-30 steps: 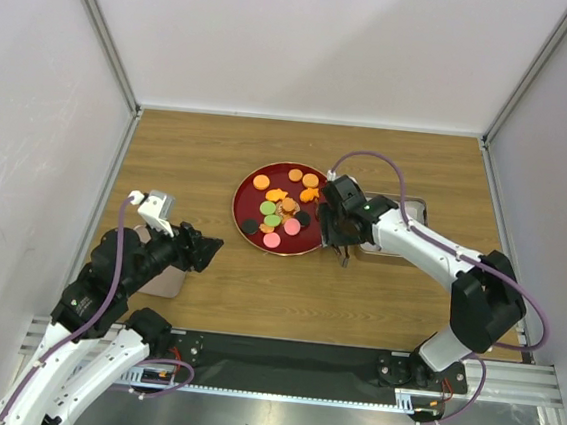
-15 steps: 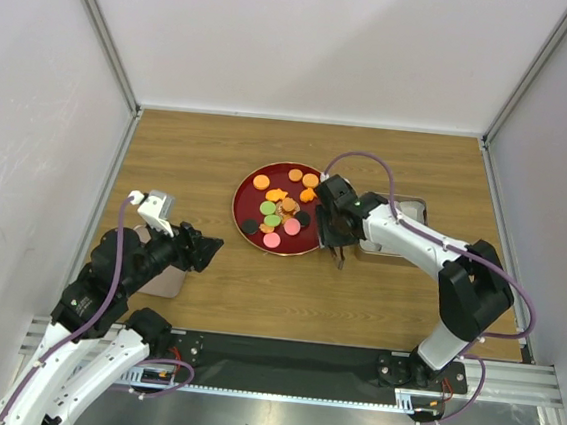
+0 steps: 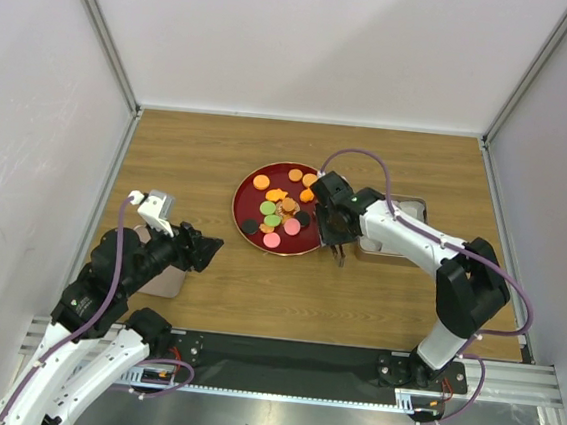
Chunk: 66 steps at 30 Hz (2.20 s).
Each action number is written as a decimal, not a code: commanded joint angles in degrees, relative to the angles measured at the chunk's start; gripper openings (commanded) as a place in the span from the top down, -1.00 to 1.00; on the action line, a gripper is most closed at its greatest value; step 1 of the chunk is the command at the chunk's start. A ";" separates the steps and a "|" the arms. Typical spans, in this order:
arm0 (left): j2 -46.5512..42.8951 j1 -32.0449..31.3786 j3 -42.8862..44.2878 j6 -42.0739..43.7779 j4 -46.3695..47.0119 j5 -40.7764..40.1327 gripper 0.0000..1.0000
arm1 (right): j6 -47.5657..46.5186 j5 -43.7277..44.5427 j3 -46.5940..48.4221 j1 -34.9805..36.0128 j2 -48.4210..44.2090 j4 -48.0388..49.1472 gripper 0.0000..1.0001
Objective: Pack the cookies
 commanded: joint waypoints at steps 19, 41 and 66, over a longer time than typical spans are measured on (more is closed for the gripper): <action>0.28 -0.30 -0.45 1.04 1.89 0.03 -0.40 | -0.54 2.40 0.87 -6.50 -18.71 -4.57 0.54; 0.63 -0.30 -0.45 0.95 1.72 -0.24 -0.40 | -2.21 -3.84 -7.93 -17.67 -18.37 1.93 0.53; 0.54 -0.30 -0.45 0.86 1.80 -0.24 -0.40 | -1.59 -4.81 -10.65 -19.52 -16.17 5.19 0.42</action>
